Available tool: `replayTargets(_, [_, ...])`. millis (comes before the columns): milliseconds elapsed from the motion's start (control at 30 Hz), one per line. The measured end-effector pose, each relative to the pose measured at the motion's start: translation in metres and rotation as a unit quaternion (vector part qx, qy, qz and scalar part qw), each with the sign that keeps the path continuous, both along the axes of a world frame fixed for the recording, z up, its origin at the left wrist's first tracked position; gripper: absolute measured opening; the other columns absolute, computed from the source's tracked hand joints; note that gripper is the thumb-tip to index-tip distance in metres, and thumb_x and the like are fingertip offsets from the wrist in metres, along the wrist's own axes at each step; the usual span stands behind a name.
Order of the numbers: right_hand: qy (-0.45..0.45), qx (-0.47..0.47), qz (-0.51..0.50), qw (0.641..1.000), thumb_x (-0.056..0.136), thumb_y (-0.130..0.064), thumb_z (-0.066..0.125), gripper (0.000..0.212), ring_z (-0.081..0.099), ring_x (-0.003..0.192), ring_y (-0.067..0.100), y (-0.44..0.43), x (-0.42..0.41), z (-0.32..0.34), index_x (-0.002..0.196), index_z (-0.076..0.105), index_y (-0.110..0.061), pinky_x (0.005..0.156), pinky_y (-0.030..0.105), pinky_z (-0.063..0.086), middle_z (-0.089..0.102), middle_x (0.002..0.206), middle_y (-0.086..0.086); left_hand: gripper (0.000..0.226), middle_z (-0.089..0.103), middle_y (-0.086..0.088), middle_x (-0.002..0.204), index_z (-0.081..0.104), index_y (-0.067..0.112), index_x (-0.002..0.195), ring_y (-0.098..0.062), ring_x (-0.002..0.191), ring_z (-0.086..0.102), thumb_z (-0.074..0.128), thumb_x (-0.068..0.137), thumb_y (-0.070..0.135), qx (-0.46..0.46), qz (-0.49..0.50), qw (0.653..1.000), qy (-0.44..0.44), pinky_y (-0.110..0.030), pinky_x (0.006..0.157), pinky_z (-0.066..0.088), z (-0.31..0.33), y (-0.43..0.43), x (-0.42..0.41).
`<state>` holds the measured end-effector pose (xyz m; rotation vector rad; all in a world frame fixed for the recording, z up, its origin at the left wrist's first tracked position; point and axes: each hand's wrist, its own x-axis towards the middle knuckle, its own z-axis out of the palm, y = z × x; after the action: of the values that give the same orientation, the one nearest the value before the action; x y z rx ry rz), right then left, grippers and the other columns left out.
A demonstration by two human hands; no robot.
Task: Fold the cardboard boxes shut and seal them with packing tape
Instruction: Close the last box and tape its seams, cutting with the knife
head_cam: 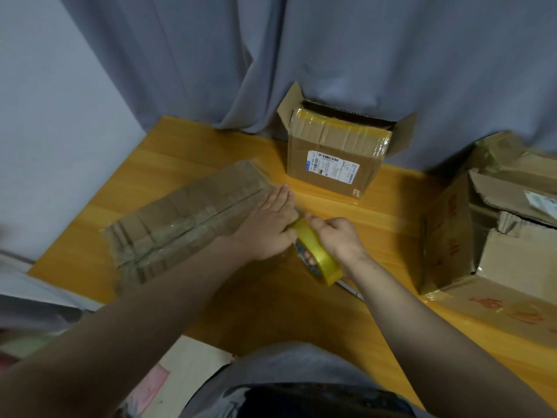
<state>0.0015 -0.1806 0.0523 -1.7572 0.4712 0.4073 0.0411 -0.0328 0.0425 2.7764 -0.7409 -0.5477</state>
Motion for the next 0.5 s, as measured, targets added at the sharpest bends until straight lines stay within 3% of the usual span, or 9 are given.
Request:
replayTargets(67, [0.015,0.054,0.016,0.998,0.090,-0.043,0.060,0.042,0.064,0.058,0.026,0.001,-0.005,-0.001,0.084,0.066,-0.002,0.066,0.037,0.057,0.069,0.073,0.019,0.086,-0.019,-0.013,0.157,-0.010,0.005,0.149,-0.021,0.145,-0.018,0.049,0.090,0.026,0.037,-0.038,0.998,-0.032,-0.032,0.118,-0.011,-0.002,0.013,0.007])
replayTargets(133, [0.037,0.061,0.066,0.995,0.085,-0.048,0.064,0.052,0.062,0.093,0.021,0.004,-0.012,-0.006,0.118,0.061,-0.009,0.089,0.036,0.051,0.067,0.107,0.008,0.091,-0.019,-0.014,0.157,-0.011,0.004,0.149,-0.022,0.145,-0.018,0.053,0.086,0.019,0.079,-0.080,0.992,-0.055,-0.032,0.117,-0.012,0.001,0.028,0.015])
replayTargets(233, [0.006,0.068,0.087,0.994,0.092,-0.035,0.059,0.051,0.052,0.102,0.014,0.014,-0.018,-0.015,0.134,0.048,-0.007,0.091,0.024,0.038,0.059,0.109,-0.005,0.089,-0.022,-0.014,0.156,-0.015,0.011,0.149,-0.024,0.145,-0.020,0.050,0.087,0.015,0.142,-0.104,0.982,-0.074,-0.034,0.116,-0.011,0.011,0.045,0.018])
replayTargets(300, [-0.012,0.054,0.081,0.995,0.093,-0.035,0.058,0.038,0.053,0.104,0.016,0.025,-0.015,-0.020,0.122,0.056,-0.011,0.084,0.021,0.037,0.061,0.107,-0.004,0.093,-0.023,-0.014,0.156,-0.017,0.017,0.150,-0.025,0.145,-0.019,0.051,0.085,0.013,0.172,-0.076,0.978,-0.087,-0.037,0.117,-0.008,0.010,0.049,0.014])
replayTargets(333, [-0.018,0.037,0.084,0.996,0.093,-0.034,0.058,0.021,0.054,0.092,0.014,0.030,-0.012,-0.022,0.103,0.059,-0.015,0.075,0.021,0.037,0.060,0.092,-0.006,0.094,-0.022,-0.013,0.156,-0.016,0.018,0.150,-0.025,0.145,-0.018,0.051,0.085,0.012,0.164,-0.062,0.981,-0.079,-0.037,0.117,-0.006,0.008,0.048,0.012])
replayTargets(400, [-0.025,-0.001,0.090,0.996,0.093,-0.035,0.058,0.030,0.047,0.065,0.013,0.036,-0.008,-0.030,0.071,0.050,-0.015,0.058,0.026,0.032,0.046,0.063,-0.006,0.089,-0.020,-0.010,0.157,-0.014,0.016,0.150,-0.021,0.146,-0.016,0.048,0.087,0.015,0.113,-0.035,0.992,-0.045,-0.036,0.119,-0.005,0.004,0.047,0.013])
replayTargets(433, [-0.013,-0.015,0.092,0.996,0.093,-0.035,0.058,0.034,0.044,0.060,0.014,0.039,-0.007,-0.031,0.067,0.048,-0.016,0.057,0.028,0.032,0.043,0.060,-0.004,0.084,-0.018,-0.008,0.158,-0.013,0.014,0.150,-0.018,0.146,-0.015,0.046,0.090,0.018,0.080,-0.017,0.996,-0.027,-0.035,0.119,-0.005,0.004,0.047,0.014])
replayTargets(500, [0.003,-0.010,0.076,0.997,0.093,-0.036,0.058,0.029,0.049,0.071,0.019,0.045,-0.004,-0.034,0.079,0.058,-0.011,0.069,0.033,0.040,0.050,0.071,0.001,0.076,-0.013,-0.006,0.159,-0.010,0.011,0.151,-0.015,0.146,-0.011,0.040,0.096,0.028,0.036,0.013,0.999,-0.023,-0.032,0.119,-0.006,0.003,0.048,0.015])
